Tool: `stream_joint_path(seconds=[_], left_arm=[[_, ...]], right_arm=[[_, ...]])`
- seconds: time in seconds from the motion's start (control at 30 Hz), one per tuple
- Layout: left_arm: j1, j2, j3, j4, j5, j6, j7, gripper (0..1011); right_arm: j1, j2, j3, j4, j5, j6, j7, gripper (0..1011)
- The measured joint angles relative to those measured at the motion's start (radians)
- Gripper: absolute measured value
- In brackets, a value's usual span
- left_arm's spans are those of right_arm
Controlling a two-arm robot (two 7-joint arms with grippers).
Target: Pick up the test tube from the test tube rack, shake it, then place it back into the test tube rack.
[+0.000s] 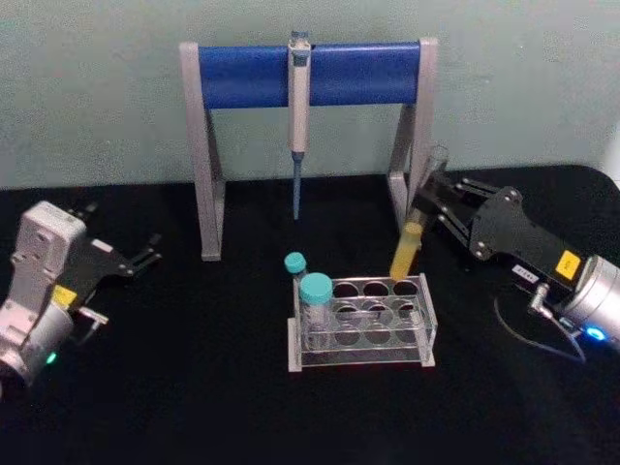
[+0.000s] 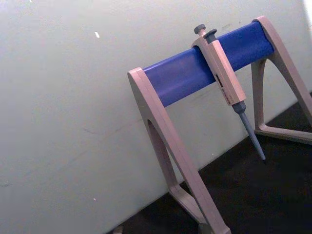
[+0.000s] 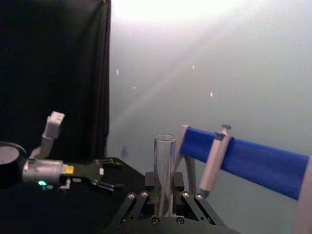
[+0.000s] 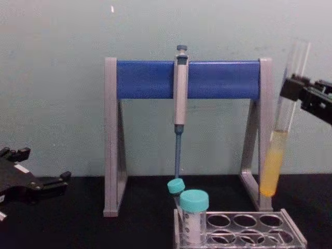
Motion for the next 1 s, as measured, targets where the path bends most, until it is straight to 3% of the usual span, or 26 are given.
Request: stream_joint_path(seconds=[0.43, 1.0], left_arm=[[0.0, 0.0, 0.0, 0.0, 0.0, 0.0, 0.0, 1002], [0.0, 0.0, 0.0, 0.0, 0.0, 0.0, 0.0, 1001]], right_arm=[[0.012, -0.022, -0.018, 0.038, -0.071, -0.022, -0.047, 214], [0.05, -0.059, -0.041, 0.102, -0.082, -0.025, -0.036, 214]])
